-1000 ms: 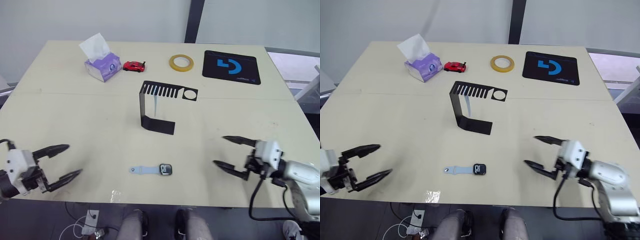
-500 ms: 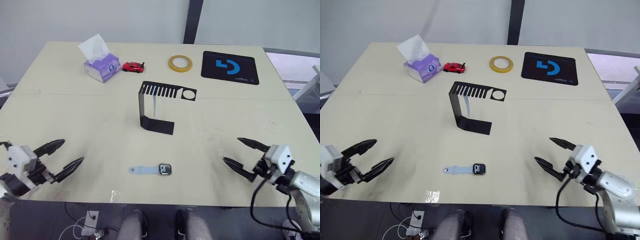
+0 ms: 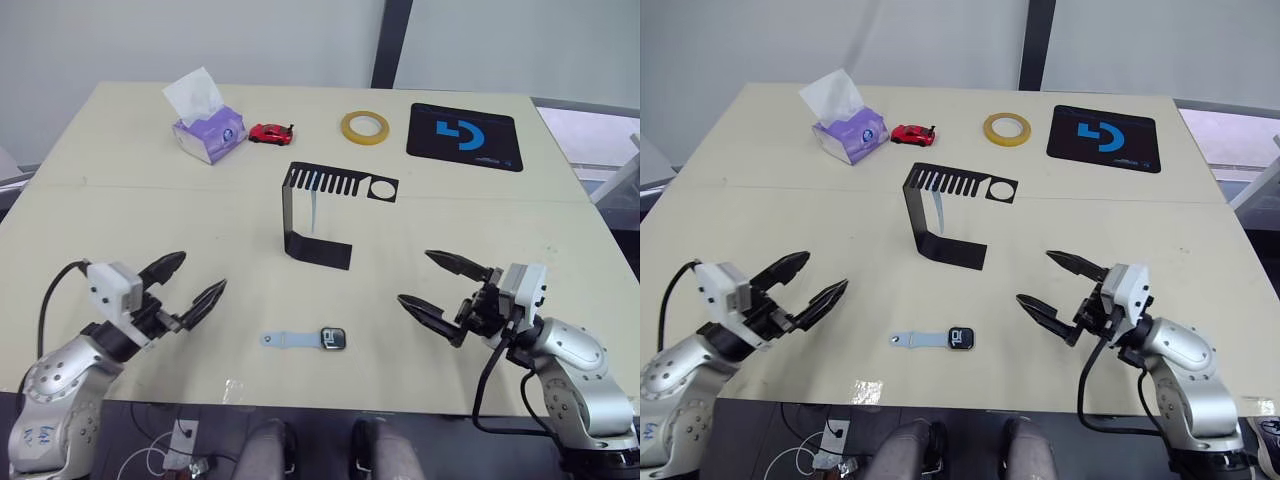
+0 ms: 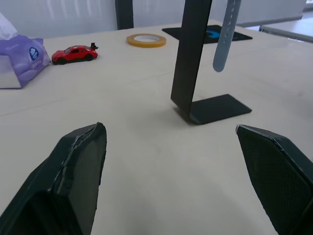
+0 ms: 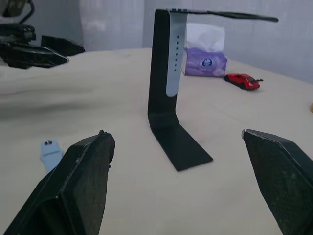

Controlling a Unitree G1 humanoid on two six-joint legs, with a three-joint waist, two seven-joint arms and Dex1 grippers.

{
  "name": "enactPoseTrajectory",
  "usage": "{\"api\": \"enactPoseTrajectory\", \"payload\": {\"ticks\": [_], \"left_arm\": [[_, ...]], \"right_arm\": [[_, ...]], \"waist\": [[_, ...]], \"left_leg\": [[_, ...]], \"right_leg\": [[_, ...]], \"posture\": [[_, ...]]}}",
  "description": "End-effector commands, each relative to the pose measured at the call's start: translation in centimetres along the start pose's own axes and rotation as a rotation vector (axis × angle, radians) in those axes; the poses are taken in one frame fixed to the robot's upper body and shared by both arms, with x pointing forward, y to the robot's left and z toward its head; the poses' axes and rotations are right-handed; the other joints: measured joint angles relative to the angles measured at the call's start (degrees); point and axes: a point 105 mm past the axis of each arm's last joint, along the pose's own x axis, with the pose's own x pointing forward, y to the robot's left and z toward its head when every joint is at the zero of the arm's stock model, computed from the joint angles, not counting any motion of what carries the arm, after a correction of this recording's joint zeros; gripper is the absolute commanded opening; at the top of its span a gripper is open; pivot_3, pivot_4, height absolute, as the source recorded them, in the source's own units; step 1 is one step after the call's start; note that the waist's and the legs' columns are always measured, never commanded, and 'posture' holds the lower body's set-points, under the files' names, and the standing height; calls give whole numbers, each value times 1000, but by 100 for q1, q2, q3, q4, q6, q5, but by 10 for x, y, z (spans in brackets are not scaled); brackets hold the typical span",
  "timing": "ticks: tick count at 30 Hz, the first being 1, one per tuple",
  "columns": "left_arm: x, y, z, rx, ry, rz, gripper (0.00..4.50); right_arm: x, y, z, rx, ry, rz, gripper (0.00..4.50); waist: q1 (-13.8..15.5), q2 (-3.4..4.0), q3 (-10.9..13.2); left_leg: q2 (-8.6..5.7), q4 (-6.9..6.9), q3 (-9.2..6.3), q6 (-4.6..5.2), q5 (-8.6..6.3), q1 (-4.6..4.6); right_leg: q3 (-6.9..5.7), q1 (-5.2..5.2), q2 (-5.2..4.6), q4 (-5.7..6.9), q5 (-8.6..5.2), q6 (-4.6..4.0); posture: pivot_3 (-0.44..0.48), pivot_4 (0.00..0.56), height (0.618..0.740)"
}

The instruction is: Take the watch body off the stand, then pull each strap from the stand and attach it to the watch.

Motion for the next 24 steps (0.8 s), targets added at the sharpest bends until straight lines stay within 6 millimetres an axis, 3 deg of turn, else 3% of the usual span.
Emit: {"api": "enactPoseTrajectory", "payload": {"ticks": [1, 9, 14, 17, 18, 24], "left_arm": [[10, -9, 14, 54, -27, -3, 4500], [29, -22, 10, 89, -23, -49, 4500], [31, -25, 8, 90, -34, -54, 4500], [32, -28, 8, 89, -50, -61, 4500], [32, -30, 8, 85, -58, -67, 4500], [28, -36, 13, 48, -107, -99, 4500]], "right_arm": [[7, 5, 14, -13, -61, -4, 4469], [18, 16, 17, -9, -81, 20, 4469], [38, 17, -4, 3, 1, 24, 4469], [58, 21, -17, 45, 30, 43, 3716], [65, 22, -21, 44, 43, 53, 3103], [112, 17, -43, 69, 84, 12, 388]], "waist": [[1, 0, 0], [1, 0, 0], [-24, 0, 0], [-22, -2, -1], [-20, -2, -2], [-27, -6, -4]], "left_leg": [[0, 0, 2, 0, 0, 0], [0, 0, 7, 0, 0, 0], [2, 0, 10, 0, 0, 1], [5, 0, 13, -3, 2, 5], [4, -1, 13, -4, 2, 5], [3, 12, 15, -1, 1, -1]], "right_leg": [[1, 0, 1, 0, 0, 0], [4, -2, 5, 0, 0, 0], [7, -6, 5, 1, 0, 0], [11, -7, 10, 6, 0, -1], [11, -8, 9, 7, 0, -1], [13, -12, 7, 14, 0, 0]], "posture": [[0, 150, 740], [0, 150, 740], [0, 150, 740], [0, 150, 740], [0, 150, 740], [0, 150, 740]]}}
